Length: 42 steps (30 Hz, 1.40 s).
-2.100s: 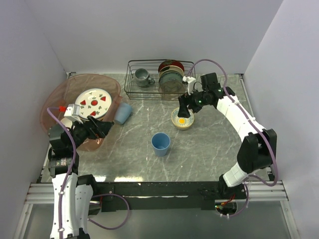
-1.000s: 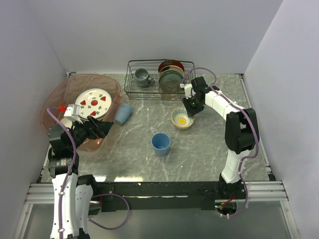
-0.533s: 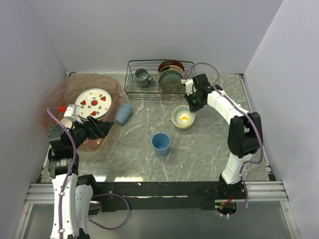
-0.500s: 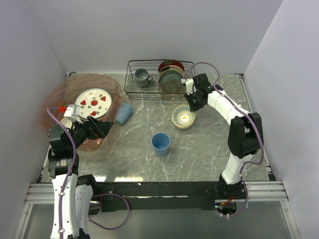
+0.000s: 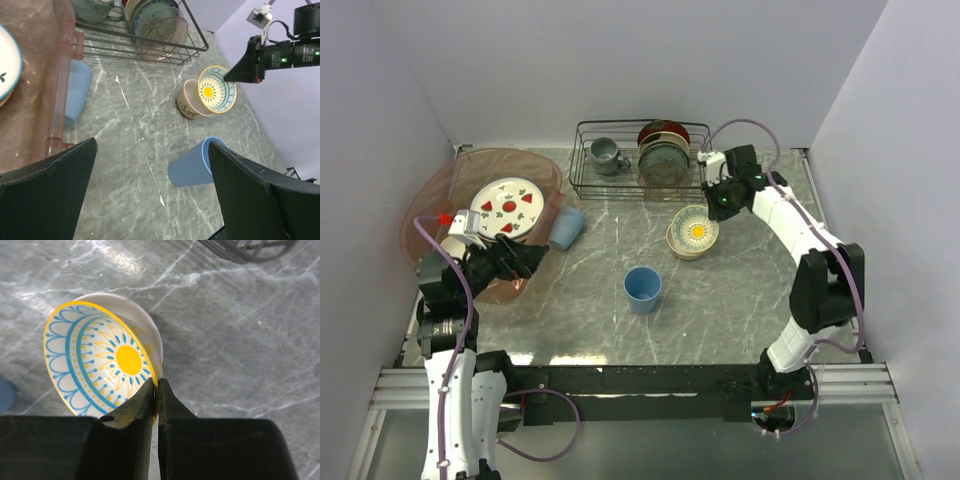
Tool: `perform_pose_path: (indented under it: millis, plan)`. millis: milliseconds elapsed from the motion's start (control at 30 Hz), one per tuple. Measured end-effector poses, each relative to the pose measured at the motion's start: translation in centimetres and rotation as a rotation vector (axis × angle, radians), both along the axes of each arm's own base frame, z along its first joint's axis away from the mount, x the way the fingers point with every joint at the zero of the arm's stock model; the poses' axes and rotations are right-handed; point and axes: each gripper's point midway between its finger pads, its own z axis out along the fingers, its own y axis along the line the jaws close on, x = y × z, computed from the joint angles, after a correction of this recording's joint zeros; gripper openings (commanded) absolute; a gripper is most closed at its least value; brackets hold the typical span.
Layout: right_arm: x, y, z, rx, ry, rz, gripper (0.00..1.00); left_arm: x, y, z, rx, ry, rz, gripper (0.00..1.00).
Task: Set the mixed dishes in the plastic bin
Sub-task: Pick up the bowl from the center of the board.
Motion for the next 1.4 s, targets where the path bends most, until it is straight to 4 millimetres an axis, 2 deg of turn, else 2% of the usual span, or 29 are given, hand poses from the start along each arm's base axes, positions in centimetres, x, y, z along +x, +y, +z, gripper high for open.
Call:
perform_pose_path:
  millis: [200, 367, 467, 567, 733, 867, 1100, 1233, 1400]
  plan:
    - [-1.9, -0.6, 2.9, 0.130, -0.041, 0.014, 0.00, -0.1, -1.0, -0.3, -0.016, 0.016, -0.060, 0.99]
    - [-4.0, 0.0, 4.9, 0.246, -0.076, 0.049, 0.00, 0.1, -1.9, -1.3, -0.089, 0.089, -0.105, 0.99]
    - [-5.3, 0.4, 5.7, 0.305, -0.092, 0.071, 0.00, -0.4, -2.7, -2.0, -0.148, 0.129, -0.125, 0.99]
    - [-6.3, 0.9, 6.3, 0.358, -0.104, 0.090, 0.00, -1.5, -4.1, -1.7, -0.201, 0.131, -0.166, 0.99]
    - [-7.0, 1.2, 7.1, 0.414, -0.120, 0.102, 0.00, -3.2, -7.1, 0.5, -0.274, 0.102, -0.264, 0.99]
    - [-7.5, 1.4, 7.6, 0.445, -0.137, 0.114, 0.00, -3.6, -9.6, 0.5, -0.297, 0.151, -0.315, 0.99]
    - [-8.6, 1.6, 8.8, 0.483, -0.179, 0.136, 0.00, -4.6, -16.5, 0.1, -0.243, 0.256, -0.393, 0.99]
    - [-9.1, 1.9, 9.4, 0.503, -0.200, 0.151, 0.00, -4.2, -20.4, 0.9, -0.176, 0.262, -0.371, 0.99]
    - [-9.4, 2.1, 9.6, 0.519, -0.204, 0.163, 0.00, -2.3, -23.6, 1.5, -0.107, 0.257, -0.254, 0.99]
